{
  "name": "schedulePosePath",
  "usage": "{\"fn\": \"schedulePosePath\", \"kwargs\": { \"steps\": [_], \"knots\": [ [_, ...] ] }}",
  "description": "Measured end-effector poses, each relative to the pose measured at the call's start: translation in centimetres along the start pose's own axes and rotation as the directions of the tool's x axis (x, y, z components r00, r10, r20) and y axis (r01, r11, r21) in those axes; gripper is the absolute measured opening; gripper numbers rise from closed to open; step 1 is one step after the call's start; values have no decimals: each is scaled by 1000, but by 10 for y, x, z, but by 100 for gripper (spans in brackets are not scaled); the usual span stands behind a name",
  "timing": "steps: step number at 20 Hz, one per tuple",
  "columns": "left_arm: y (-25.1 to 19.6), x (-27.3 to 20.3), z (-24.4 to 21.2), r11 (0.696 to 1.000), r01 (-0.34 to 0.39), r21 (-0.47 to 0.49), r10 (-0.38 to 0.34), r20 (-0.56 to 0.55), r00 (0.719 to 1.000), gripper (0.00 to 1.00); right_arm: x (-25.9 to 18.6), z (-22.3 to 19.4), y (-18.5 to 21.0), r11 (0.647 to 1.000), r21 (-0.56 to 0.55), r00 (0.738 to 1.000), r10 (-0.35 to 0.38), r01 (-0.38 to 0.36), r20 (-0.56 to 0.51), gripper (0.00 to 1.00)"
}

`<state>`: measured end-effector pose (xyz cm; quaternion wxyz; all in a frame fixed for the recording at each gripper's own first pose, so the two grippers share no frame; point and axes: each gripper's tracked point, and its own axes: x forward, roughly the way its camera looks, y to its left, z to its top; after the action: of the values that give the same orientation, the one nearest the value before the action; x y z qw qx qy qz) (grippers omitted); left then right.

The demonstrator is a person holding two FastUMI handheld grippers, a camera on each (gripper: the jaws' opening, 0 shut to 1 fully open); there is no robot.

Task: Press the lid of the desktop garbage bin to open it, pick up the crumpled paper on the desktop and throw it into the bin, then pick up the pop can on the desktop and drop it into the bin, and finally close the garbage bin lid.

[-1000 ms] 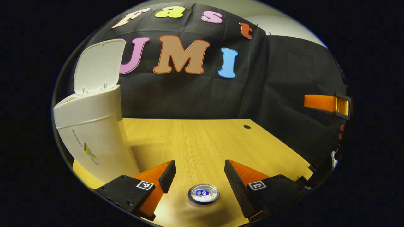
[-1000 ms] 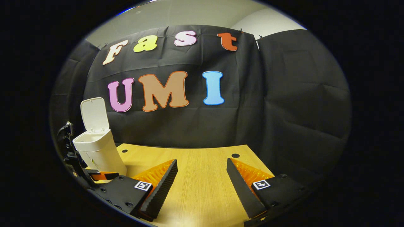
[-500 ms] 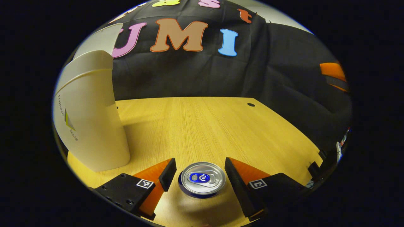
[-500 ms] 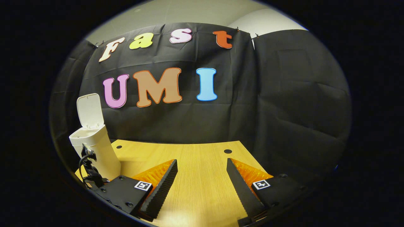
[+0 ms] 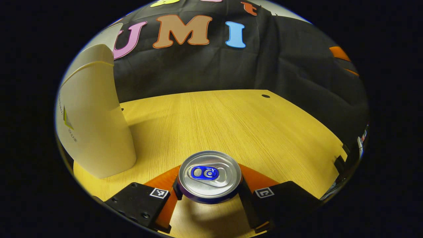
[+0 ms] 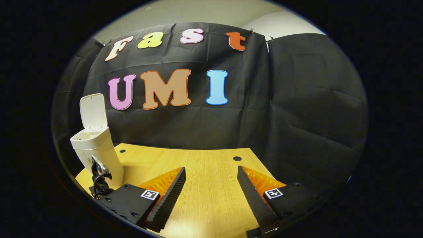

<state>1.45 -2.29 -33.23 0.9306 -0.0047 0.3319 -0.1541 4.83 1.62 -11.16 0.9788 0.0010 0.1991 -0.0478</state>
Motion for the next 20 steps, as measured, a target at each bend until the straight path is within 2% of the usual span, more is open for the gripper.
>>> {"fn": "schedulePosePath", "kwargs": {
  "steps": [4, 8, 12, 16, 20],
  "knots": [
    [6, -26, 46, 1000, -4, 25, 1, 103, 995, 78, 0, 2, 6, 1000, -4, 1000, 24, -24, 6, 100],
    [10, -52, 117, 998, -21, 60, 5, 252, 968, 78, 4, 3, 17, 998, -2, 998, 56, -56, 14, 100],
    [10, -79, 178, 995, -42, 95, 2, 387, 922, 77, 7, 4, 25, 996, 0, 996, 84, -84, 19, 100],
    [16, -104, 221, 993, -63, 98, 10, 469, 883, 77, 9, 2, 33, 995, -3, 994, 104, -104, 17, 100],
    [43, -122, 263, 988, -137, 72, 75, 552, 831, 76, 9, -3, 36, 993, -2, 993, 115, -115, 8, 100]
  ]
}}
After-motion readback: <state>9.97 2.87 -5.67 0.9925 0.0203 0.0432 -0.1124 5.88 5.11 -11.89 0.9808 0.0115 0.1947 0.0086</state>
